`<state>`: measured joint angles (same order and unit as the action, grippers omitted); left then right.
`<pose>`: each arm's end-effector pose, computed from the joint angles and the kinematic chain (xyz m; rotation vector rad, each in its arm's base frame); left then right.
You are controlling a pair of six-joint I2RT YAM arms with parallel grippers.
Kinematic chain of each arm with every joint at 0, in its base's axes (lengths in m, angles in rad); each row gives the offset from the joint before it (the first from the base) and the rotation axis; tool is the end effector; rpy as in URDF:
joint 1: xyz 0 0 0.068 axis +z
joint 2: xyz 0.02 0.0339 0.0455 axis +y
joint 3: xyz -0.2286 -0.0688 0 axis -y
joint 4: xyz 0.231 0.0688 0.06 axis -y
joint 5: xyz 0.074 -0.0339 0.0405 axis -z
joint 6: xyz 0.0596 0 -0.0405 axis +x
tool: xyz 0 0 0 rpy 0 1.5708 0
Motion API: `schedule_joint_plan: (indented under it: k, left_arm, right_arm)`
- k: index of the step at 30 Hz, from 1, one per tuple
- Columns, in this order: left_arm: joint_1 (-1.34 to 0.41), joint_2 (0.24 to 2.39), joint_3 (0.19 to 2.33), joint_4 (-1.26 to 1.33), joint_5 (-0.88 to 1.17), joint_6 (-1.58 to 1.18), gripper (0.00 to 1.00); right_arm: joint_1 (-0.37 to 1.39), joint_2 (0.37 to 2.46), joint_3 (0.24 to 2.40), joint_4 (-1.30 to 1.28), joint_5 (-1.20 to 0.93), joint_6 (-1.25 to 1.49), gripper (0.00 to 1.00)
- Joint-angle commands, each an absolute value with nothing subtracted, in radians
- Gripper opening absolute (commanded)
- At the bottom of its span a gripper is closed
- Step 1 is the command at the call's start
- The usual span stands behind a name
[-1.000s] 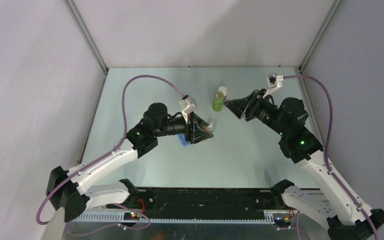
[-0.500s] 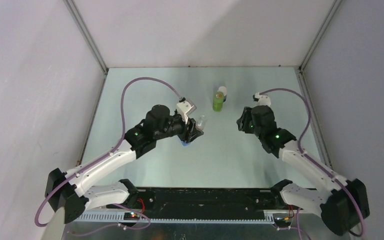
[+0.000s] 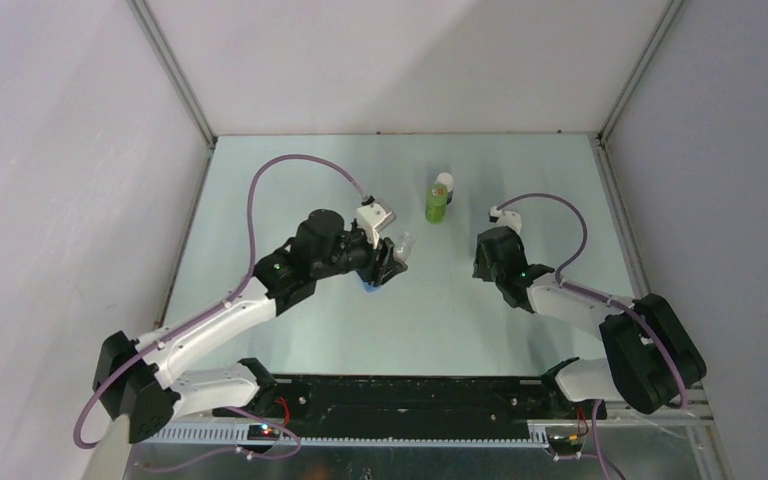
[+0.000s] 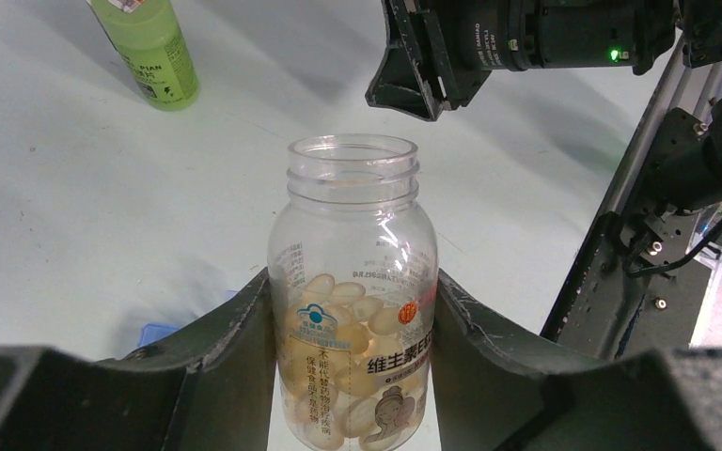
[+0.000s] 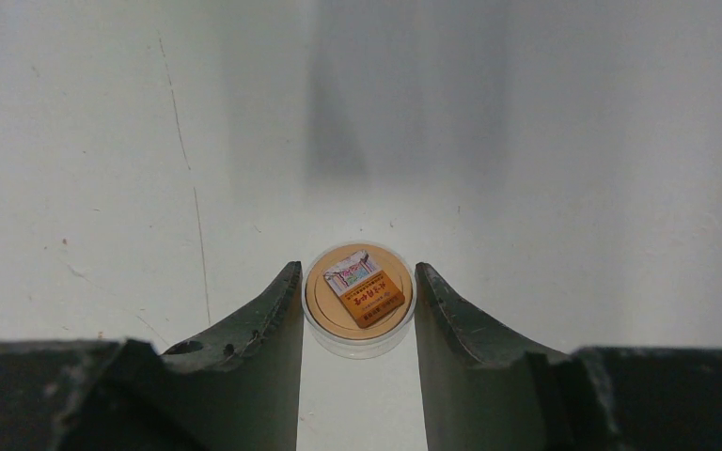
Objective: Sort the pills into containers
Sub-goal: Place the lid of the pill bottle at the center of the board.
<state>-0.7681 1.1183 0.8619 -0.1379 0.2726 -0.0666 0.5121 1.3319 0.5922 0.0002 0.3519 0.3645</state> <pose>0.1903 -0.2061 0.2681 0.8727 1.8441 -0.8040 0.2480 0.1159 0.1366 0.0102 2.2564 0.0592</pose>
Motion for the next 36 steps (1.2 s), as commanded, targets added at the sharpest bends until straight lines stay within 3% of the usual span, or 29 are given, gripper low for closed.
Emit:
schedule_joint_plan:
  k: [1, 5, 21, 31, 36]
  left_arm:
    - [-0.764, 1.12, 0.859, -0.122, 0.271, -0.042, 0.0]
    - [-0.765, 1.133, 0.871, -0.145, 0.244, -0.045, 0.0]
    - [-0.764, 1.093, 0.809, -0.174, 0.134, -0.127, 0.0]
    - [-0.764, 1.027, 0.738, -0.204, 0.069, -0.176, 0.0]
    - [-0.764, 1.016, 0.736, -0.249, 0.033, -0.192, 0.0]
  right_arm:
    - [0.517, 1.346, 0.574, 0.111, 0.369, 0.345, 0.4]
    - [0.514, 1.356, 0.58, 0.107, 0.334, 0.333, 0.45]
    - [0.659, 1.424, 0.601, 0.061, 0.511, 0.439, 0.44]
    - [0.651, 1.48, 0.603, 0.089, 0.412, 0.428, 0.58]
    - [0.645, 1.471, 0.604, 0.087, 0.388, 0.437, 0.7]
